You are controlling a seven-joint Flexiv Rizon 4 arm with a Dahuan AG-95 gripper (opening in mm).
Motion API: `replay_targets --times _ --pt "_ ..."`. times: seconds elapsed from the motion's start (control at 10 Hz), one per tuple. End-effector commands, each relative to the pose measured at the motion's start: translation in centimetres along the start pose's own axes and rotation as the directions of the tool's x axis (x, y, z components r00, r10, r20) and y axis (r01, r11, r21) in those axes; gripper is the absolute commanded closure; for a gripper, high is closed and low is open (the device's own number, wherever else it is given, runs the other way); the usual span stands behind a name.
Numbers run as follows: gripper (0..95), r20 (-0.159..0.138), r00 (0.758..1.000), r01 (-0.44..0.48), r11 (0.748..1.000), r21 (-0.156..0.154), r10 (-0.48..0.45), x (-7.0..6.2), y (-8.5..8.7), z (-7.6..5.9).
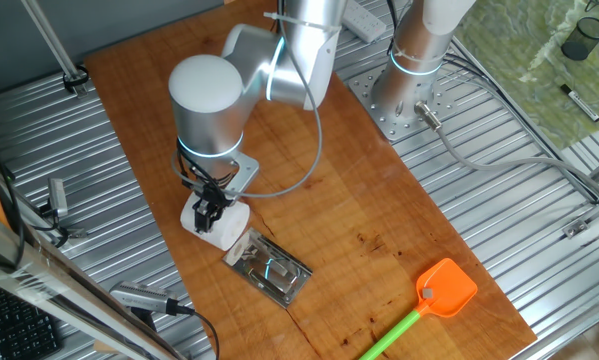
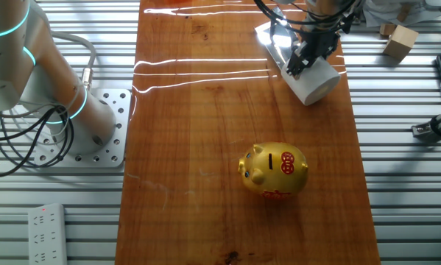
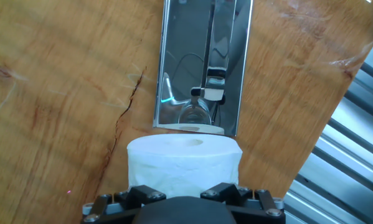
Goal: Take the roll of paper down from the shelf
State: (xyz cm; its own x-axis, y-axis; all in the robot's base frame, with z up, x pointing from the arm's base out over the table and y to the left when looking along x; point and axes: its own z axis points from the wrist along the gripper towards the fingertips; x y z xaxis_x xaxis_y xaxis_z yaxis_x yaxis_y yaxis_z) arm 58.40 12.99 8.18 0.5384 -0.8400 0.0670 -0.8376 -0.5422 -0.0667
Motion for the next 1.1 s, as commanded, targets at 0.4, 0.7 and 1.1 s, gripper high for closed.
replay_targets --times 0.4,0.7,1.1 --pt "0.0 0.01 1.0 -0.002 1.0 -0.009 0.002 -0.01 0.0 -0.02" --pt "0.0 0.01 1.0 -0.004 1.0 -0.009 0.004 -0.01 -0.01 -0.03" --pt "0.0 0.015 1.0 -0.019 1.0 -0.006 0.019 -0.04 -0.34 -0.5"
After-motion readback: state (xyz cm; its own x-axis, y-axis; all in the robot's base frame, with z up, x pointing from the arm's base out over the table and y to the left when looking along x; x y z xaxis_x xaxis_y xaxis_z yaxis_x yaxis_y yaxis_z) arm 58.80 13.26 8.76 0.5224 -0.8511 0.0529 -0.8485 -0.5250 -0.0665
